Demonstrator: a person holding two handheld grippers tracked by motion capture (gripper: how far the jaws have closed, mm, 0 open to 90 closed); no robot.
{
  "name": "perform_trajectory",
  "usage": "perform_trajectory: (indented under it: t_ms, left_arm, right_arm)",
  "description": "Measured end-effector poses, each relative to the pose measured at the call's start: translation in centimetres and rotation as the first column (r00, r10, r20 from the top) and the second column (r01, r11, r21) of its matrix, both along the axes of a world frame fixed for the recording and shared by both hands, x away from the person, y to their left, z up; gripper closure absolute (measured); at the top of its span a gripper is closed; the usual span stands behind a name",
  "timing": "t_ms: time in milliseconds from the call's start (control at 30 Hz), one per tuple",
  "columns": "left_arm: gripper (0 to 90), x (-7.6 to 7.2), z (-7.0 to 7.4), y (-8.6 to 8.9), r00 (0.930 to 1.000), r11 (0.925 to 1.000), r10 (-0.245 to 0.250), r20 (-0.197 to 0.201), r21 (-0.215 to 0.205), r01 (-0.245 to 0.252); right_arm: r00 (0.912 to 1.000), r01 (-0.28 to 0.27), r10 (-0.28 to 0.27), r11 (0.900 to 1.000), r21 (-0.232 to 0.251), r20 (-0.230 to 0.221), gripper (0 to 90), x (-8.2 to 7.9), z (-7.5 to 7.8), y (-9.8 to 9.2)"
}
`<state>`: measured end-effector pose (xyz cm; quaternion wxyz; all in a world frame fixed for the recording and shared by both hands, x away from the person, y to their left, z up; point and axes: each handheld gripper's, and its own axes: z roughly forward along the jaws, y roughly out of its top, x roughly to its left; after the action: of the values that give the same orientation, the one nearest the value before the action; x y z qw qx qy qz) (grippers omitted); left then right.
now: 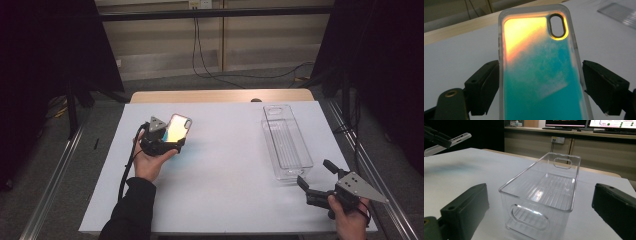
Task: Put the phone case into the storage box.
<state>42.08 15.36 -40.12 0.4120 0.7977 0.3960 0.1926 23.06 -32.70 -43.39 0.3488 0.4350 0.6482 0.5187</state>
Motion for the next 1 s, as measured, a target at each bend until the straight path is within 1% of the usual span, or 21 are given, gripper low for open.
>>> perform_trajectory:
  t_ms: [67,100,167,200,233,367,500,567,600,667,733,800,833,933,967,1000]
  left_arm:
    - [16.8,-0.4,0.3,-0.1,0.9999,1.0000,-0.005,0.016,-0.001,0.005]
    - [16.8,-0.6,0.4,-0.1,0.9996,0.9999,-0.009,0.025,-0.009,0.009]
    - [16.9,-1.0,0.5,-0.3,0.9989,0.9999,-0.016,0.044,-0.001,0.016]
    - [16.9,-1.2,0.6,-0.3,0.9985,0.9998,-0.020,0.051,-0.002,0.020]
    - [16.9,-1.4,0.7,-0.3,0.9983,0.9997,-0.019,0.056,-0.012,0.020]
    - [16.9,-1.9,0.8,-0.3,0.9968,0.9998,-0.019,0.078,-0.008,0.020]
    - [16.9,-2.3,0.6,0.0,0.9969,0.9998,-0.014,0.078,-0.010,0.015]
    - [16.9,-2.4,0.6,0.2,0.9964,0.9999,-0.014,0.084,-0.005,0.015]
    - [16.9,-2.5,0.6,0.3,0.9963,0.9998,-0.010,0.085,-0.017,0.012]
    - [16.9,-2.8,0.7,0.4,0.9956,0.9998,-0.006,0.094,-0.017,0.008]
    - [16.9,-3.0,0.8,0.6,0.9956,0.9994,-0.001,0.093,-0.034,0.004]
    - [16.9,-3.2,0.8,0.7,0.9948,0.9996,-0.001,0.102,-0.027,0.004]
    - [16.9,-3.3,0.8,0.8,0.9952,0.9993,-0.003,0.098,-0.036,0.007]
    - [16.9,-3.5,0.8,1.0,0.9955,0.9992,-0.007,0.094,-0.038,0.010]
    - [16.9,-3.6,0.8,1.0,0.9959,0.9988,-0.006,0.090,-0.048,0.010]
    - [16.9,-3.7,0.8,1.0,0.9959,0.9988,-0.008,0.090,-0.047,0.013]
  right_arm:
    - [1.0000,-0.003,0.003,1.000,-0.002,-0.001,0.0,0.0,0.0,0.0]
    - [1.0000,-0.002,0.002,1.000,-0.002,-0.002,0.0,0.0,0.0,0.1]
    - [1.0000,0.000,0.000,1.000,0.000,-0.004,0.0,0.0,0.0,0.0]
    - [1.0000,0.001,-0.001,1.000,0.000,-0.005,0.0,0.0,0.0,0.0]
    - [1.0000,0.002,-0.002,1.000,0.001,-0.007,0.0,0.0,0.0,0.0]
    - [0.9999,0.005,-0.005,1.000,0.002,-0.009,0.0,0.0,0.0,0.0]
    - [1.0000,0.002,-0.002,1.000,0.000,-0.007,0.0,0.0,0.0,0.0]
    - [1.0000,0.004,-0.004,1.000,0.000,-0.007,0.0,0.0,0.0,0.0]
    - [1.0000,0.004,-0.004,1.000,-0.001,-0.006,0.0,0.0,0.0,0.0]
    - [1.0000,0.003,-0.003,1.000,0.000,-0.006,0.0,0.0,0.0,0.0]
    - [1.0000,0.004,-0.004,1.000,0.000,-0.007,0.0,0.0,0.0,0.0]
    - [1.0000,0.004,-0.004,1.000,0.000,-0.006,0.0,0.0,0.0,0.0]
    - [1.0000,0.003,-0.003,1.000,0.000,-0.007,0.0,0.0,0.0,0.0]
    - [1.0000,0.003,-0.003,1.000,0.000,-0.007,0.0,0.0,0.0,0.0]
    - [1.0000,0.001,-0.001,1.000,0.000,-0.007,0.0,0.0,0.0,0.1]
    - [1.0000,0.001,-0.001,1.000,0.001,-0.007,0.0,0.0,0.0,0.1]
